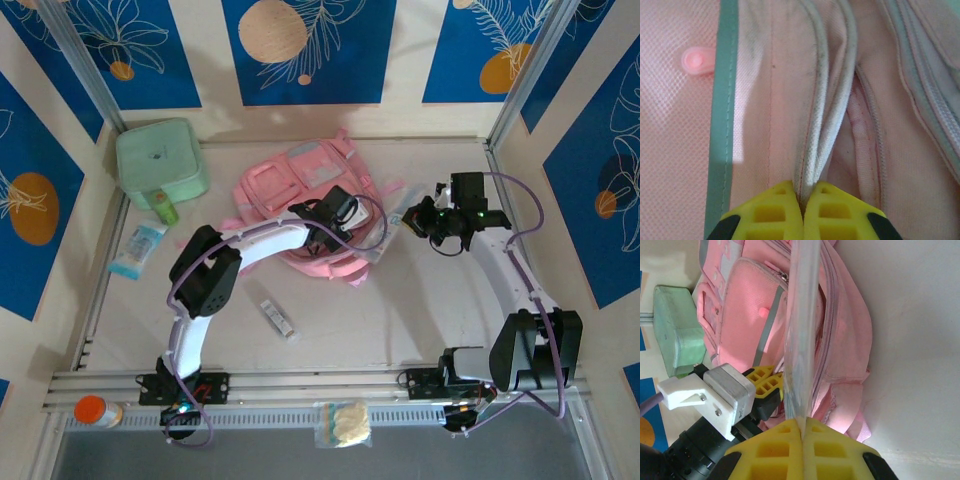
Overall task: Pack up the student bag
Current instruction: Open the student bag at the top-center of the table, then place the loose stationery in the student bag.
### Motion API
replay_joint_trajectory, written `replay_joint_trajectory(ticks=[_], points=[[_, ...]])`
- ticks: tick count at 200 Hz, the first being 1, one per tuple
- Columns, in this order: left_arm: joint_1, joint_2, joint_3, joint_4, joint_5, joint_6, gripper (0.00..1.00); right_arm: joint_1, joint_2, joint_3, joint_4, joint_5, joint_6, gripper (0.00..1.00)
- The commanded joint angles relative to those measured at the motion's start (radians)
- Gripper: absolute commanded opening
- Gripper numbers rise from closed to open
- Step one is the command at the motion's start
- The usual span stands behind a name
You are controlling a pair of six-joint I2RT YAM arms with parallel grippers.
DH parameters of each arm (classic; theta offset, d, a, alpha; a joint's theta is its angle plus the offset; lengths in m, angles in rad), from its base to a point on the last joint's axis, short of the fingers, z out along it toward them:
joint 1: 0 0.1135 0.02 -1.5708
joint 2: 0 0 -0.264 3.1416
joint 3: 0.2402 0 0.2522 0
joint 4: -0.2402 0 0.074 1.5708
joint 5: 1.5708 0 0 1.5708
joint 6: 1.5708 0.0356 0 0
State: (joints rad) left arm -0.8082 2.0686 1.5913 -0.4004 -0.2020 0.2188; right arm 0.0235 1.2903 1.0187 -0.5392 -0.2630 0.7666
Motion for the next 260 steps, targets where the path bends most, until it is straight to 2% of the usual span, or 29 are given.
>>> replay_joint_trajectory(ticks=[1,62,83,98,121,158,195,230,260], points=[[0.03,-0.07,0.034,-0.032,-0.048,-0.004,0.0,-0.008,-0.041,0.001,-0.005,-0.019,0.005,0.0],[0.033,-0.175,0.08,-0.08,-0.09,-0.022,0.0,-0.009,-0.014,0.021,-0.014,0.011,0.022,0.0],[0.033,-0.199,0.091,-0.091,-0.102,-0.027,0.0,-0.003,0.023,0.01,0.055,-0.031,0.06,0.0],[0.032,-0.211,0.107,-0.104,-0.12,-0.04,0.0,0.038,0.066,0.029,0.093,-0.023,0.082,0.0],[0.033,-0.236,0.122,-0.11,-0.156,-0.072,0.0,0.102,0.143,0.047,0.221,-0.051,0.152,0.0],[0.032,-0.269,0.144,-0.11,-0.238,-0.117,0.0,0.213,0.299,0.111,0.35,0.004,0.239,0.0],[0.033,-0.271,0.168,-0.113,-0.237,-0.156,0.0,0.279,0.454,0.097,0.692,-0.001,0.364,0.0],[0.033,-0.246,0.208,-0.147,-0.278,-0.197,0.0,0.33,0.572,0.145,0.805,0.154,0.426,0.0],[0.032,-0.252,0.203,-0.137,-0.281,-0.225,0.0,0.34,0.684,0.233,0.826,0.169,0.453,0.01]])
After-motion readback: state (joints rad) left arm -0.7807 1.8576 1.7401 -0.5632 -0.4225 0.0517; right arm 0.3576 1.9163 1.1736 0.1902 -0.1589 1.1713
